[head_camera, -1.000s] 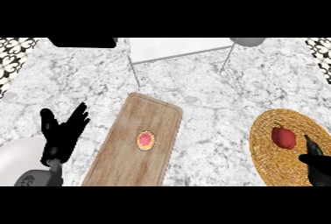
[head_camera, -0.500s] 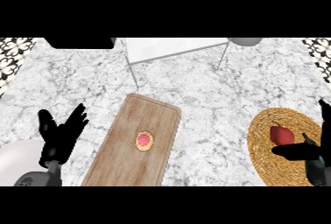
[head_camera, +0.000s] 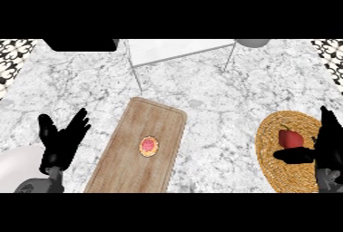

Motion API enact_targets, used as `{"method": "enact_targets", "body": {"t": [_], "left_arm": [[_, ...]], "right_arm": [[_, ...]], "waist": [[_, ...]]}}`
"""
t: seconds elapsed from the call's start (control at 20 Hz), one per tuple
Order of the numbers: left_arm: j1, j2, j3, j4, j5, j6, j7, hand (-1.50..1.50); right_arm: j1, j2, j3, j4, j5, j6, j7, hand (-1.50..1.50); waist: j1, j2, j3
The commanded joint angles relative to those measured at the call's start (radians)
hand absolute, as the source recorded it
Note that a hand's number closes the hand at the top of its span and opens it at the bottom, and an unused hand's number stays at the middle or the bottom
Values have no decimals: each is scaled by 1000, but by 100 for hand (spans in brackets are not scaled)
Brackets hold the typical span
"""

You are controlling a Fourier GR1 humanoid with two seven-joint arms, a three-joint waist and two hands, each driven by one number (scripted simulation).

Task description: Pick the bell pepper from the placemat and place it in the tiered shelf

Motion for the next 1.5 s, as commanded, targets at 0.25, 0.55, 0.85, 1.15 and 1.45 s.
{"method": "enact_targets", "body": {"t": [0.25, 0.55, 0.85, 1.15, 1.45], "left_arm": [[29, -1, 38, -32, -22, -25, 16, 0], [68, -76, -3, -72, -62, -8, -2, 0], [17, -64, 59, -17, -84, -39, 10, 0], [-34, -65, 109, 123, -88, -101, -67, 0], [31, -59, 121, -41, -103, -90, 29, 0]], "right_arm": [[-36, 124, -43, 198, 109, -31, -16, -150], [-80, 172, -71, 274, 205, -49, -15, -150], [-47, 114, -200, 301, 168, -24, -172, -150], [-184, 180, -210, 469, 216, -85, -220, -150], [-189, 246, -213, 598, 237, -171, -315, -150]], "waist": [[3, 1, 0], [5, 0, 0], [-1, 0, 0], [2, 2, 0], [5, 1, 1]]}}
